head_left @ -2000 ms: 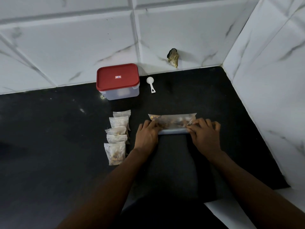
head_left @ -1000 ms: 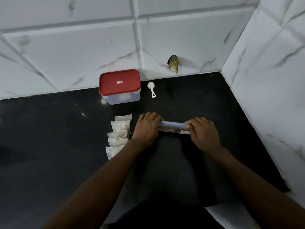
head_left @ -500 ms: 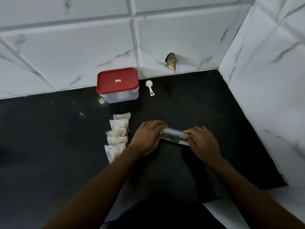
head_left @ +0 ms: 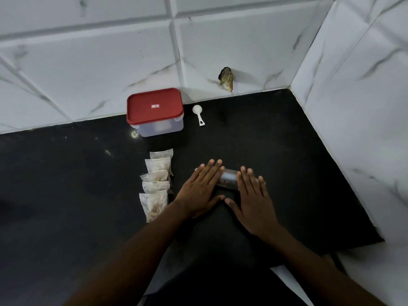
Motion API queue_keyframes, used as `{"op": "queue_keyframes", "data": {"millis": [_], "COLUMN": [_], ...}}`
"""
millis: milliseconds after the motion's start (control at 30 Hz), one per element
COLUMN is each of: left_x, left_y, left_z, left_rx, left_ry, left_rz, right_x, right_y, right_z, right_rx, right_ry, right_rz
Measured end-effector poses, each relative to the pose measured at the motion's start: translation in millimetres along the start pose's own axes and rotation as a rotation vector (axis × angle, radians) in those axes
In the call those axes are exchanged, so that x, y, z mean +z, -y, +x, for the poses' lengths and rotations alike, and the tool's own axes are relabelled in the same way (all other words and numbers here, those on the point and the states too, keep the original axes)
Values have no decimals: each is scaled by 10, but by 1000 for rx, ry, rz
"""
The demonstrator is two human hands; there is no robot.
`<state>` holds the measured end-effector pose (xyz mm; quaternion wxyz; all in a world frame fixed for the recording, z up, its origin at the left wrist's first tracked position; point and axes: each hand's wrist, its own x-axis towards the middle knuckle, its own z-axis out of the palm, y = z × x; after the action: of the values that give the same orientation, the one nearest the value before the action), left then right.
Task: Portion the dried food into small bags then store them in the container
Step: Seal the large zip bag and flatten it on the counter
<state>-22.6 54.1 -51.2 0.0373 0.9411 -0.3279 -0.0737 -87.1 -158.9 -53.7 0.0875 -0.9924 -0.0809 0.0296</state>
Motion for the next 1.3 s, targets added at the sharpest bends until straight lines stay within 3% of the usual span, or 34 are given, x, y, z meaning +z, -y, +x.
{"op": "queue_keyframes", "data": {"millis": [933,1300], "left_x": [36,-47], "left_y": [-1,31], "left_z": [57,97], "left_rx": [-2,-10], "left_ry": [45,94], "left_rz": [-12,-53], "right_x": [87,17], "right_y": [-62,-109], "right_z": [84,125], "right_rx": [-26,-37], "right_ry": [88,25], "right_rz": [-59,77]}}
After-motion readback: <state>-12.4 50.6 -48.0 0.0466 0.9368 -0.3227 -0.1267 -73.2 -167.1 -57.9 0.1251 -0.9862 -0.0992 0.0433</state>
